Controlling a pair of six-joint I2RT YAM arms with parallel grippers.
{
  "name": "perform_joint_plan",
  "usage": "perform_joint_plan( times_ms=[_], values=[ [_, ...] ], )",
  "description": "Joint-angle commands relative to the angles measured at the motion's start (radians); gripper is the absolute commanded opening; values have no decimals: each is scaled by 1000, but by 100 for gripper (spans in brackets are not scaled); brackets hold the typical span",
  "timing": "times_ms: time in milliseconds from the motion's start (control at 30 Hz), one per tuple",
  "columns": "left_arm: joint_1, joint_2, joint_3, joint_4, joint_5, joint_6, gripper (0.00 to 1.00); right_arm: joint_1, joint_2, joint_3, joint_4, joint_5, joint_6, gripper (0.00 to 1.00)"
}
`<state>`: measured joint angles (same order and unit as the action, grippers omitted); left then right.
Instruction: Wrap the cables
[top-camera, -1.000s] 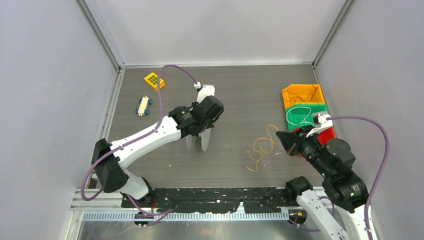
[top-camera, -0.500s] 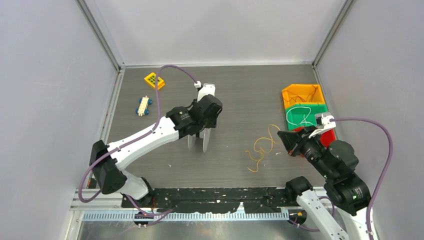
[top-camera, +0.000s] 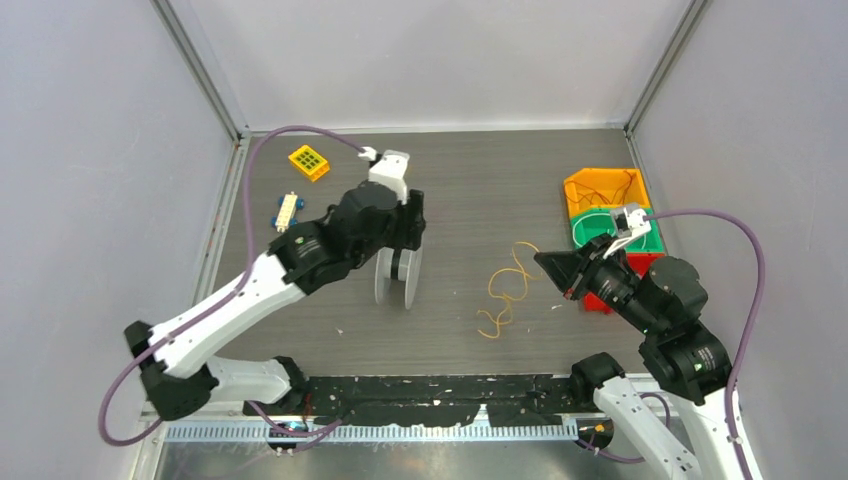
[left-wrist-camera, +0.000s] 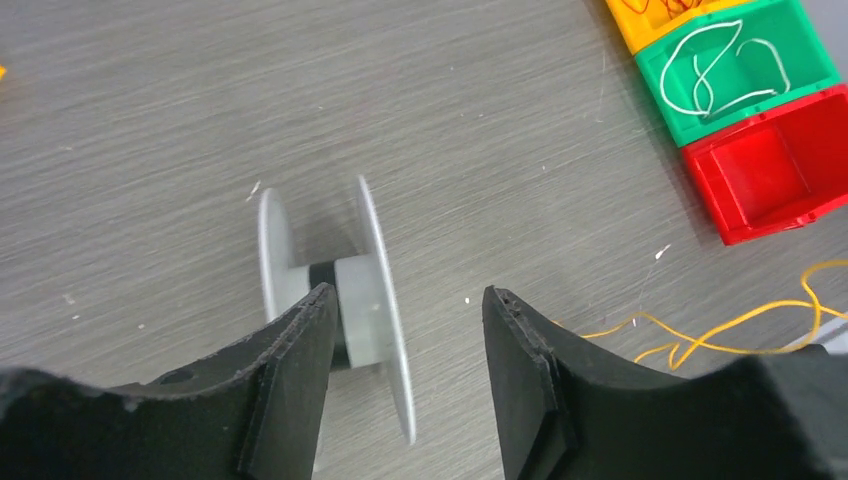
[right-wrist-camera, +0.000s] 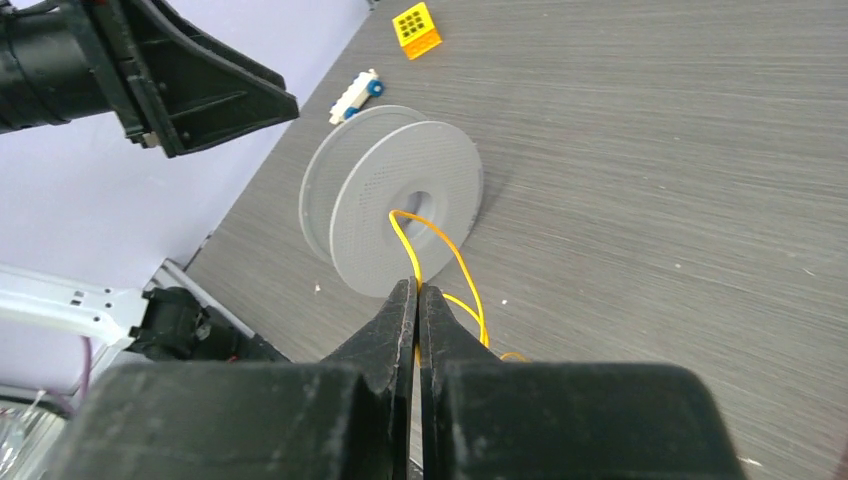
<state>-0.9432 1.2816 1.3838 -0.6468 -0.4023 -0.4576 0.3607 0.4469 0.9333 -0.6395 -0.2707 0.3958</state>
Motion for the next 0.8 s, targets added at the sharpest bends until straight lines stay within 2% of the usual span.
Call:
perform_joint_plan(
  times_ms=[0, 200, 367, 600, 767],
  values=[
    [-1, -164, -87, -12, -42, 50, 59, 4, 12, 10, 125, -125, 47, 6],
    [64, -270, -214, -71, -1, 27, 61, 5, 33, -1, 183, -159, 63, 5],
    [103, -288, -287, -32, 88, 36, 60, 5, 47, -1, 193, -182, 59, 6],
    [110, -273, -278, -16, 151, 82, 57, 6, 116, 90, 112, -246, -43, 6],
    [110, -291, -251, -3, 260, 178, 58, 45, 141, 56, 211, -321, 47, 5]
  ],
)
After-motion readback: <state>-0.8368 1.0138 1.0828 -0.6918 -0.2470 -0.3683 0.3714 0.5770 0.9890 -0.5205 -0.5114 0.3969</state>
